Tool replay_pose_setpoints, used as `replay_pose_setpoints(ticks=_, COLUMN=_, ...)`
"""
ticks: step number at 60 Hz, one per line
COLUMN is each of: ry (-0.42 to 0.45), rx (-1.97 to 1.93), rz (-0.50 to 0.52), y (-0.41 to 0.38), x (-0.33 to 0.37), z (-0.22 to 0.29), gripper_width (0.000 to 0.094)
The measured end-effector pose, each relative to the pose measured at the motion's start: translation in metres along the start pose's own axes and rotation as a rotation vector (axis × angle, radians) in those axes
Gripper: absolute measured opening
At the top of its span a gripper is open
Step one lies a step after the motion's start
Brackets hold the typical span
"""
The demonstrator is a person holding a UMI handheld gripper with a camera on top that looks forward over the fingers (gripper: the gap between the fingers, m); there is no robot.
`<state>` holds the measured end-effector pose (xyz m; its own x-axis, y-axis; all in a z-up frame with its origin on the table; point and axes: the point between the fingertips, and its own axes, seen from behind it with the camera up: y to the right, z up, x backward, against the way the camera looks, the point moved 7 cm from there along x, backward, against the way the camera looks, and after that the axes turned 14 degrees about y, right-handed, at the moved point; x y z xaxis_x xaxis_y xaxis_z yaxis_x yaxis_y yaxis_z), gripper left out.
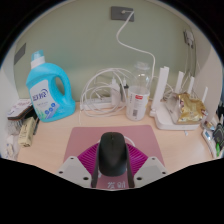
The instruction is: Arrange mouse
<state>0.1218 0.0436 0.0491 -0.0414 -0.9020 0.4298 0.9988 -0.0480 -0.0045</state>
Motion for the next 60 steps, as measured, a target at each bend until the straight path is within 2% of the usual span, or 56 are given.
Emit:
replay_pose_setpoints(ticks=5, ry=-0.037, rx=-0.01, rz=0.004, y=0.003, x=-0.006, z=-0.011, gripper_width=0.0483)
replay_pose_setpoints(ticks=6, ry=-0.039, rx=-0.006, rz=-0.003, y=0.004, x=-0.006, z=-0.011, gripper_width=0.0519)
replay_pose_setpoints(ticks=10, ry=-0.03, rx=0.024, rz=-0.014, y=0.006, x=0.0, z=-0.004, gripper_width=0.0816)
replay_pose_setpoints(ticks=11, ry=-0.023, rx=0.029, rz=-0.011, y=0.006, x=0.002, z=-0.002, gripper_width=0.0866)
replay_pose_setpoints(ticks=13, ry=-0.013, rx=0.037, rz=-0.008, y=0.005, x=0.007, z=0.004, gripper_width=0.0825)
replay_pose_setpoints(ticks=17, ry=0.007, rx=0.037, rz=-0.011, y=0.003, x=0.023, z=0.015, gripper_width=0.0859)
replay_pose_setpoints(ticks=34, ry=0.09, rx=0.055, rz=-0.046, y=-0.006, x=0.142, z=0.053, gripper_width=0.0849)
replay_pose_setpoints(ticks=49, ry=0.132, rx=0.085, rz=-0.07, y=-0.018, x=0.267, z=0.042, gripper_width=0.0849)
replay_pose_setpoints(ticks=60, ry=0.146, rx=0.094, rz=-0.071, y=-0.027, x=0.326, z=0.031, gripper_width=0.0848)
